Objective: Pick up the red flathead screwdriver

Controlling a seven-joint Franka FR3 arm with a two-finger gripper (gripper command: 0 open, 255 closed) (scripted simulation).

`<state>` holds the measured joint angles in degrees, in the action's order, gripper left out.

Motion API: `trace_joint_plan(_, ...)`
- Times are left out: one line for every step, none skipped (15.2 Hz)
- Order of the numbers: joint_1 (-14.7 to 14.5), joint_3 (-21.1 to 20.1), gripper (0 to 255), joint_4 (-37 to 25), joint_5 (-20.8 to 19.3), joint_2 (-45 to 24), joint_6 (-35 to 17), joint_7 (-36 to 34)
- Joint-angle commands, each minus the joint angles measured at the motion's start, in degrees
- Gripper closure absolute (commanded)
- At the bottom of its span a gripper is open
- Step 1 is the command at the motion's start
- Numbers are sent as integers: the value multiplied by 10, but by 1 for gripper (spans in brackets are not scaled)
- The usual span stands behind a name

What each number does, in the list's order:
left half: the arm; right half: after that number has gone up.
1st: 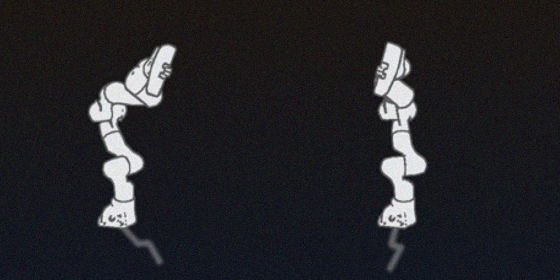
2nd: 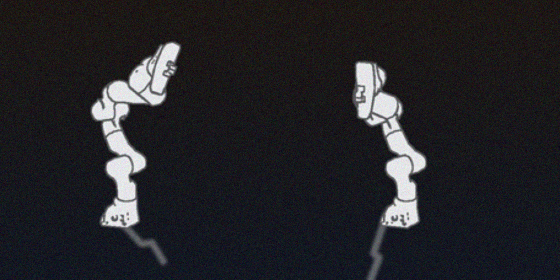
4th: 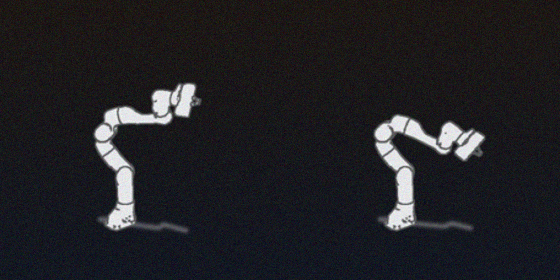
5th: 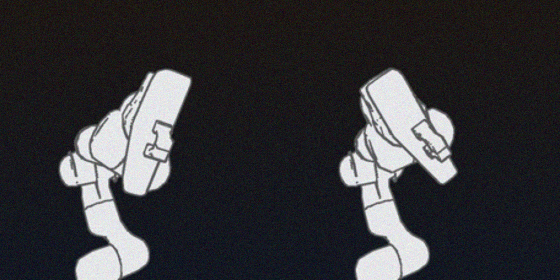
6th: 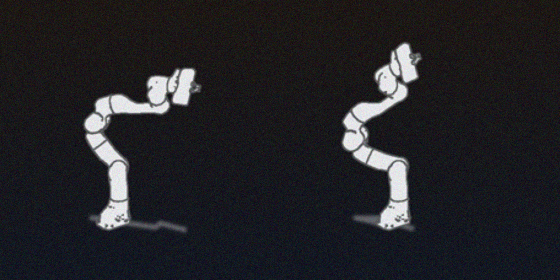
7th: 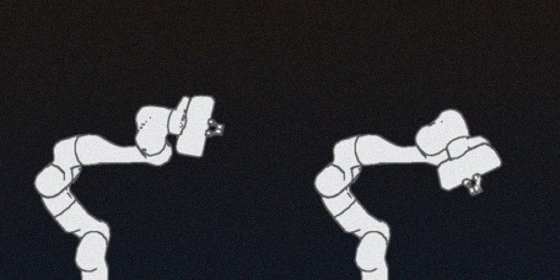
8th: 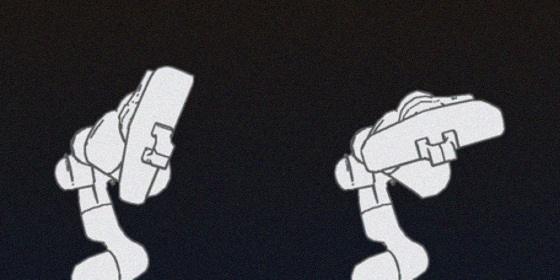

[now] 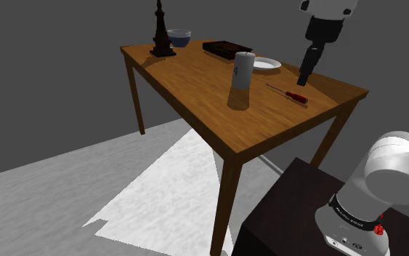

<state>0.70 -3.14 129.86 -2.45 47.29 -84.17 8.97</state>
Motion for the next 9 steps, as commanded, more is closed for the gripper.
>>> trace_joint_plan(0,0,0,0,0,0,0,0)
trace_joint_plan(9,8,0,-3,0,-17,-8,-6)
trace_joint_plan(17,17,0,-6,-1,-33,-16,-11)
trace_joint_plan(25,25,0,-10,-1,-50,-24,-17)
trace_joint_plan(34,34,0,-13,0,-66,-31,-22)
trace_joint_plan(41,42,0,-17,0,-83,-38,-28)
trace_joint_plan(49,51,0,-21,1,-100,-45,-33)
trace_joint_plan(57,60,0,-26,2,-117,-51,-38)
trace_joint_plan(64,68,0,-30,3,-133,-58,-43)
